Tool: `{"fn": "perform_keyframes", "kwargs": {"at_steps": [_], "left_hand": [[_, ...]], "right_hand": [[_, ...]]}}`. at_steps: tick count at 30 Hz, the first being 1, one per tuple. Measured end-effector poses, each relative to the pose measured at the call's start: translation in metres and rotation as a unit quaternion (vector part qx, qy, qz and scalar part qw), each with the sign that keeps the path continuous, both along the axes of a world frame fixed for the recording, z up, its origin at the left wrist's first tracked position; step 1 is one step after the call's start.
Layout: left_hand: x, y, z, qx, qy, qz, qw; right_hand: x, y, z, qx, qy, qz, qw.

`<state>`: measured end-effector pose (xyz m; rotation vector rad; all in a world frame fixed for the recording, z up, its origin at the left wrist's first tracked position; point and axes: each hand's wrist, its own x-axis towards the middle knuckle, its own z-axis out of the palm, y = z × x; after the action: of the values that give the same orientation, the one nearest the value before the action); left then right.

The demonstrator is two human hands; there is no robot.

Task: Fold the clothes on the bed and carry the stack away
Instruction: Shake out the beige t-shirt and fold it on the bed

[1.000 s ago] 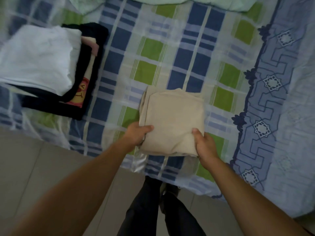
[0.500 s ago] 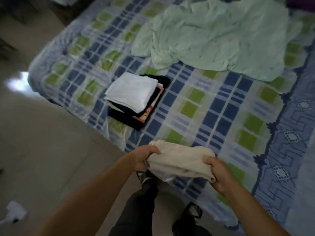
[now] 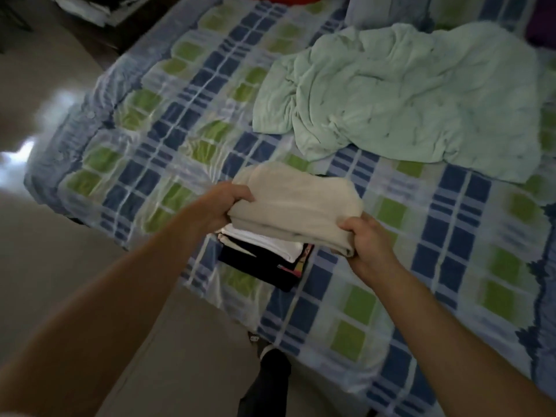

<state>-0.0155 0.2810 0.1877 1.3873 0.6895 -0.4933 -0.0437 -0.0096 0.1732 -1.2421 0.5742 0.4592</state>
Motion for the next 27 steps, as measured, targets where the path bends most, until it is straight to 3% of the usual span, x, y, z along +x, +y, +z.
{"fn": "perform_keyframes", "kwargs": {"at_steps": [5,10,16,23,27], "left_hand": [[0.047,0.061,-0.102,0.052,0.024,0.009,0.998],[0.016,0.077,-0.200,0.147,0.049,0.029,0.987],[-0.009,0.080,-0.209,0.216,-0.021,0.023,0.976],[-0.019,0.071,-0.202,0.379,-0.013,-0.064,0.923],[-0.017,0.068,-0.203,0.448,-0.069,-0.107,0.885]], "right_hand": [[0.021,0.068,-0.090,-0.088,0.021,0.032,0.995],[-0.012,0.094,-0.178,-0.114,0.118,0.078,0.983],[-0.030,0.102,-0.185,-0.153,0.100,0.052,0.982],[-0.039,0.096,-0.182,-0.206,0.130,0.129,0.961],[-0.036,0.086,-0.185,-0.264,0.097,0.116,0.952]]}}
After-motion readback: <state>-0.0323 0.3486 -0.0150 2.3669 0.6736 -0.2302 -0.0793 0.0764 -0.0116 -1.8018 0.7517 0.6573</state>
